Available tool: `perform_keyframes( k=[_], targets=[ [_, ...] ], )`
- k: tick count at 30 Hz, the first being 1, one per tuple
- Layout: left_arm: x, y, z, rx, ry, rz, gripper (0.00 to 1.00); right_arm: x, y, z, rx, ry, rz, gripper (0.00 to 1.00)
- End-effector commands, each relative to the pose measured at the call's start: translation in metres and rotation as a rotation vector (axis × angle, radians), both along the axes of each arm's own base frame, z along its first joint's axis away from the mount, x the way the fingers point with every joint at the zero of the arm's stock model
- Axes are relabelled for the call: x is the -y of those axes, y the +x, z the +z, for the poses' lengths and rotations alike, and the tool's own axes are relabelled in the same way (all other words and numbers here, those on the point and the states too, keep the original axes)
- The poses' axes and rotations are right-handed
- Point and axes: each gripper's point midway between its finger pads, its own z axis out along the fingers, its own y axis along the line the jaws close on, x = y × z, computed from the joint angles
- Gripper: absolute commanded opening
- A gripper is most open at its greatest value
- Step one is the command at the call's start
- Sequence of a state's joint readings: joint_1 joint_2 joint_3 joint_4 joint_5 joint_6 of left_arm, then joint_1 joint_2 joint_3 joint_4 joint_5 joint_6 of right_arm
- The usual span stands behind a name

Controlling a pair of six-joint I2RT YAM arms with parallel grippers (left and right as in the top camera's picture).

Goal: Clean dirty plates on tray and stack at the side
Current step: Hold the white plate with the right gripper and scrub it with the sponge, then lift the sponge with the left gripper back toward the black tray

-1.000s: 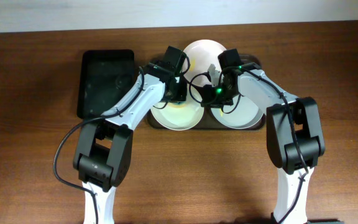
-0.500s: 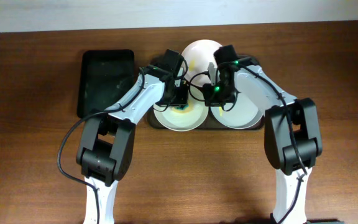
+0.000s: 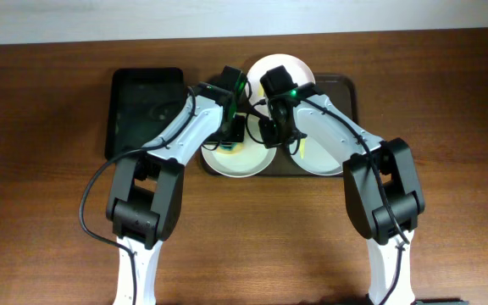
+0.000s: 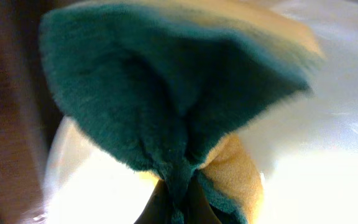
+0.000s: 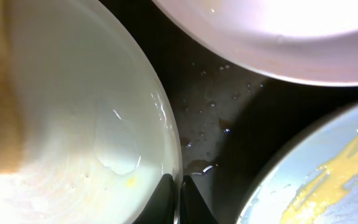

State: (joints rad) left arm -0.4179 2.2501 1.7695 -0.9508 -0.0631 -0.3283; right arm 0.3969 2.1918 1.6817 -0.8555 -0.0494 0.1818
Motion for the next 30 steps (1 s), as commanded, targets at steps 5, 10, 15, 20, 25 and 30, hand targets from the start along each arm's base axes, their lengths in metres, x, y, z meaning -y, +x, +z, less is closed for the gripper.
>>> perform_keyframes(
  k=[5,10,15,20,25,30],
  targets=[
    [-0.072,0.008,0.009,0.011,0.185,0.091,0.0,0.029,0.003,-0.003,0.011,-0.117,-0.035,0.04],
    [-0.02,0.006,0.044,0.019,-0.126,0.052,0.0,0.029,0.003,-0.002,0.011,-0.114,-0.05,0.04],
    [0.037,-0.012,0.045,-0.058,-0.36,-0.032,0.0,0.028,0.005,0.0,0.017,-0.107,-0.07,0.04],
    [0.058,-0.021,0.026,-0.076,-0.356,-0.07,0.0,0.027,0.005,0.0,0.016,-0.103,-0.076,0.04],
    [0.042,-0.033,-0.008,-0.124,-0.252,-0.052,0.0,0.027,0.005,0.0,0.015,-0.103,-0.075,0.04],
    [-0.034,-0.021,-0.017,-0.026,0.163,0.003,0.0,0.028,0.004,0.001,0.011,-0.106,-0.075,0.04]
  ],
)
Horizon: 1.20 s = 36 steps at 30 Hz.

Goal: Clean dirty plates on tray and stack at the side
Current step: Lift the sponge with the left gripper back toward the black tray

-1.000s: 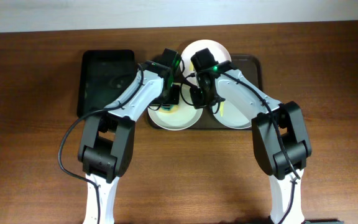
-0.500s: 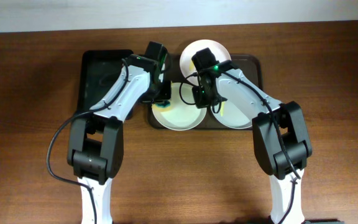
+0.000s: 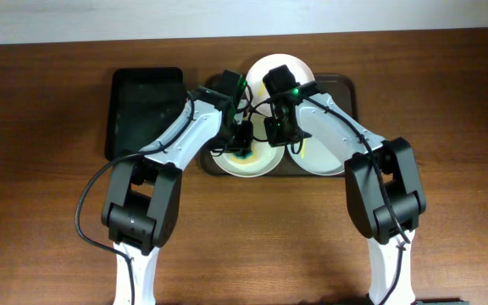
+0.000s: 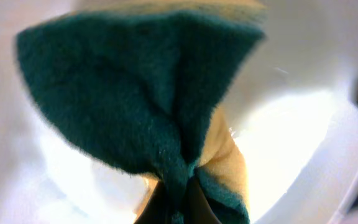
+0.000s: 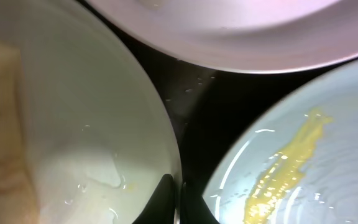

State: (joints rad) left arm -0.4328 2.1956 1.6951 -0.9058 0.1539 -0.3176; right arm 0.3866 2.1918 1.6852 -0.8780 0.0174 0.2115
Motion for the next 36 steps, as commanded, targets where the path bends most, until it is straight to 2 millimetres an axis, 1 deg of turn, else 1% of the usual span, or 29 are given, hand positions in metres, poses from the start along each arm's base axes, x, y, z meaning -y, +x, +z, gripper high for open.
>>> perform_keyframes(
  k=[1,3,5,7,9,10,12,14,17,20,22,24,28,31,32,34,35,36],
  targets=[
    [-0.085,0.007,-0.021,0.065,0.442,0.062,0.0,0.011,0.001,0.002,0.005,-0.043,-0.023,0.04],
    [-0.105,0.013,-0.013,0.1,0.54,0.08,0.0,0.012,0.001,0.005,0.008,-0.043,-0.023,0.04],
    [-0.114,0.019,-0.004,0.118,0.558,0.109,0.0,0.012,0.002,0.01,0.019,-0.041,-0.024,0.04],
    [-0.119,0.025,0.01,0.141,0.54,0.178,0.0,0.011,0.003,0.016,0.031,-0.036,-0.024,0.04],
    [-0.125,0.032,0.032,0.184,0.509,0.255,0.0,0.01,0.004,0.024,0.042,-0.032,-0.023,0.04],
    [-0.129,0.037,0.052,0.224,0.477,0.304,0.0,0.01,0.006,0.031,0.048,-0.03,-0.023,0.04],
    [-0.131,0.041,0.076,0.264,0.409,0.343,0.0,0.009,0.008,0.039,0.052,-0.029,-0.018,0.04],
    [-0.133,0.042,0.097,0.285,0.331,0.369,0.0,0.008,0.01,0.045,0.059,-0.028,-0.006,0.04],
    [-0.142,0.039,0.115,0.285,0.261,0.4,0.0,0.007,0.01,0.049,0.057,-0.029,-0.004,0.04],
    [-0.143,0.036,0.117,0.258,0.204,0.399,0.0,0.005,0.007,0.048,0.045,-0.018,0.0,0.04],
    [-0.131,0.038,0.115,0.244,0.139,0.314,0.0,0.001,0.007,0.048,0.039,0.007,0.005,0.04],
    [-0.127,0.037,0.115,0.24,0.118,0.29,0.0,-0.009,0.004,0.049,0.023,0.064,0.018,0.04],
    [-0.128,0.038,0.115,0.24,0.118,0.298,0.0,-0.024,-0.001,0.05,0.002,0.127,0.041,0.04],
    [-0.136,0.038,0.114,0.235,0.122,0.315,0.0,-0.035,-0.005,0.05,0.006,0.129,0.066,0.13],
    [-0.139,0.038,0.114,0.231,0.124,0.321,0.0,-0.039,-0.006,0.05,0.009,0.13,0.075,0.29],
    [-0.145,0.037,0.113,0.222,0.128,0.331,0.0,-0.048,-0.008,0.051,0.015,0.134,0.096,0.56],
    [-0.147,0.036,0.113,0.219,0.13,0.336,0.0,-0.053,-0.009,0.051,0.021,0.136,0.105,0.61],
    [-0.15,0.035,0.113,0.214,0.132,0.341,0.0,-0.057,-0.01,0.051,0.025,0.138,0.113,0.63]
  ],
)
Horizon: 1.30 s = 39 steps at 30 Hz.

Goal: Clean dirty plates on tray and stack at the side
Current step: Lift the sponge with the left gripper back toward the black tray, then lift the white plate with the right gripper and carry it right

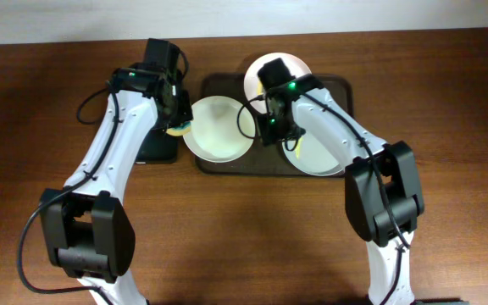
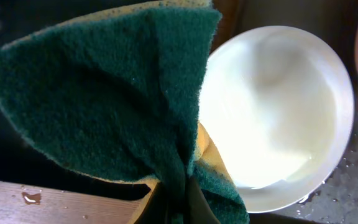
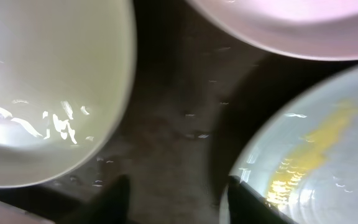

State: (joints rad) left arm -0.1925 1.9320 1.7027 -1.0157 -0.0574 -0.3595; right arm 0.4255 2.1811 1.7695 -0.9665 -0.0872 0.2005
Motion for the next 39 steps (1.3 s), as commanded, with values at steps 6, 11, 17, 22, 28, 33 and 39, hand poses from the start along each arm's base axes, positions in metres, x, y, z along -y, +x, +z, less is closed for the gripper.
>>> perform_keyframes(
  k=[6,11,17,22,28,33,39],
  targets=[
    [-0.01,0.001,0.004,-0.002,-0.005,0.01,0.0,-0.033,0.006,0.027,0.096,0.062,0.056,0.77],
    [-0.01,0.001,0.003,-0.004,-0.004,0.01,0.0,-0.039,0.02,0.012,0.129,0.071,0.054,0.81],
    [-0.01,0.0,0.003,-0.007,-0.004,0.01,0.0,-0.033,0.035,-0.003,0.159,0.043,-0.017,0.72],
    [-0.01,0.0,0.003,-0.006,-0.004,0.01,0.0,-0.027,0.038,-0.013,0.156,0.015,-0.049,0.7],
    [-0.01,0.0,0.003,-0.007,-0.004,0.01,0.0,-0.046,0.035,-0.034,0.106,0.095,-0.028,0.61],
    [-0.01,0.0,0.003,-0.007,-0.004,0.01,0.0,-0.041,0.036,-0.045,0.096,0.071,-0.057,0.33],
    [-0.01,0.0,0.003,-0.008,-0.004,0.01,0.0,-0.037,0.039,-0.042,0.111,0.045,-0.068,0.04]
  ],
)
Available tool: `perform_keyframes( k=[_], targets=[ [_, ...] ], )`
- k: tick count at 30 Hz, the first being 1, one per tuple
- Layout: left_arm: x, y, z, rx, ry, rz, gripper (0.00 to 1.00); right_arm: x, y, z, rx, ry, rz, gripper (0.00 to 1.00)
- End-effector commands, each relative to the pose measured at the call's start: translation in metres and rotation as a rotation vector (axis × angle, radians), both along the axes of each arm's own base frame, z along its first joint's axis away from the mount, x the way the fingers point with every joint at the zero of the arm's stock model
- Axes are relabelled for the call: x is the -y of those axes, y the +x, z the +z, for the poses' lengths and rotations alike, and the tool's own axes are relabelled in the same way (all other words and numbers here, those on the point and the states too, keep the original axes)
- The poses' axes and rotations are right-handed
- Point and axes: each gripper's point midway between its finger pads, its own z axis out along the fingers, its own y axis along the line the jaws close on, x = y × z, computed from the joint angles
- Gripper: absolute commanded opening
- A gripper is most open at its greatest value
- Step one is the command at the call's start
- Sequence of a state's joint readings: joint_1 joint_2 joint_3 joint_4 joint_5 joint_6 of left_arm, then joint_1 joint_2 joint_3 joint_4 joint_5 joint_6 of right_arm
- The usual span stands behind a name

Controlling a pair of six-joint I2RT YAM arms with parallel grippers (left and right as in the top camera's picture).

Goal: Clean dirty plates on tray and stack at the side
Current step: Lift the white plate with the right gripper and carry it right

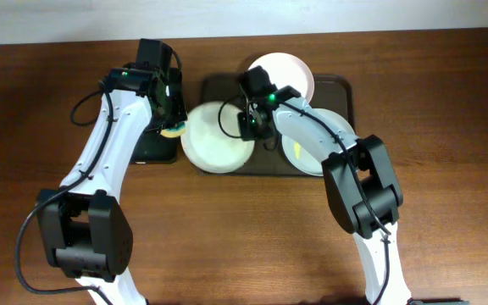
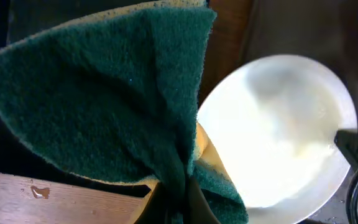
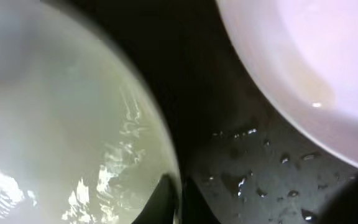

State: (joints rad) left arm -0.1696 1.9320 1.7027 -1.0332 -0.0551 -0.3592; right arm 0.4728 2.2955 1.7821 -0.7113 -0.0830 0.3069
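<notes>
A clean-looking white plate (image 1: 214, 142) lies over the left edge of the brown tray (image 1: 339, 91). My right gripper (image 1: 251, 124) is shut on the white plate's (image 3: 61, 124) right rim, the jaws (image 3: 178, 194) pinching the edge. My left gripper (image 1: 169, 121) is shut on a green and yellow sponge (image 2: 104, 93), held left of the plate (image 2: 278, 137) above a black tray (image 1: 155, 151). A plate with a yellow smear (image 1: 307, 157) sits on the tray's right half. A pale pink plate (image 1: 291, 72) lies at the back of the tray.
The black tray stands left of the brown one, mostly under my left arm. Water drops lie on the brown tray's floor (image 3: 241, 168) between the plates. A wet spot marks the wooden table (image 2: 39, 191) by the black tray.
My right gripper was open beside the white plate and is now shut on its right rim. My left gripper with the sponge has barely moved.
At first my left gripper pressed the sponge on the white plate while my right gripper held its rim. The sponge was then at the plate's middle. Later the sponge was away over the black tray and the right gripper open; now it grips the rim again.
</notes>
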Motion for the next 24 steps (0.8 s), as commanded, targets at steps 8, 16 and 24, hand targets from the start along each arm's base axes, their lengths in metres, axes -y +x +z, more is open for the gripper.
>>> perform_keyframes(
  k=[8,16,24],
  targets=[
    [0.0,0.002,0.004,0.011,-0.005,-0.012,0.0,0.043,0.021,0.08,0.126,-0.244,-0.058,0.04],
    [0.001,0.003,0.004,0.014,-0.005,-0.012,0.0,0.086,0.03,0.162,0.275,-0.518,-0.071,0.04],
    [-0.009,0.008,0.006,0.029,-0.005,0.01,0.0,0.079,0.014,0.254,0.499,-0.823,-0.054,0.04]
  ],
)
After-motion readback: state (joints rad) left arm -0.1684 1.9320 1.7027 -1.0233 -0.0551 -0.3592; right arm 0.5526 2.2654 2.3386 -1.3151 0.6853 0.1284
